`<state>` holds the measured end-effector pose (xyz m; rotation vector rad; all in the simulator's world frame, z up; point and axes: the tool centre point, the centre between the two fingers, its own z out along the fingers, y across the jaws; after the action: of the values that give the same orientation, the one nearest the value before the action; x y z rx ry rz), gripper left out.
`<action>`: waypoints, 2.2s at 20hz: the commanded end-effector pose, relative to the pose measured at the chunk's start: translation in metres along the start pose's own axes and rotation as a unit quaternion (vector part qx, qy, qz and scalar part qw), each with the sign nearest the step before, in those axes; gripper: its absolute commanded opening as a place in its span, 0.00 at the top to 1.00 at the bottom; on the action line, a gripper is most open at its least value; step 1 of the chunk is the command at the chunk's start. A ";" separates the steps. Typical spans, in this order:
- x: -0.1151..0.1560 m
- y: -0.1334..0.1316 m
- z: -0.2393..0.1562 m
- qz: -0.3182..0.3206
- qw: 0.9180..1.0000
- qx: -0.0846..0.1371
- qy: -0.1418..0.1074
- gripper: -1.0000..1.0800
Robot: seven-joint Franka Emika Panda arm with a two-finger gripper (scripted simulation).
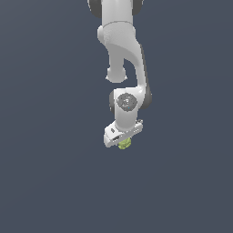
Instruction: Pick up the object and move it to a goal position.
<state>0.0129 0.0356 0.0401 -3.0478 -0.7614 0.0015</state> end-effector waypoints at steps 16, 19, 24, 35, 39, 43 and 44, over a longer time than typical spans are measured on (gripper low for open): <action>-0.004 0.013 -0.008 0.000 1.000 0.000 0.001 1.00; -0.009 0.029 -0.019 0.000 1.000 0.000 0.001 1.00; -0.023 0.069 -0.046 0.000 1.000 0.000 0.001 1.00; -0.055 0.173 -0.115 0.000 1.000 0.000 0.001 1.00; -0.061 0.197 -0.131 0.000 1.000 0.000 0.001 1.00; -0.064 0.212 -0.140 0.000 1.000 0.000 0.001 1.00; -0.065 0.214 -0.141 0.000 1.000 0.000 0.000 1.00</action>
<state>0.0551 -0.1799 0.1787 -3.0485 -0.7600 -0.0010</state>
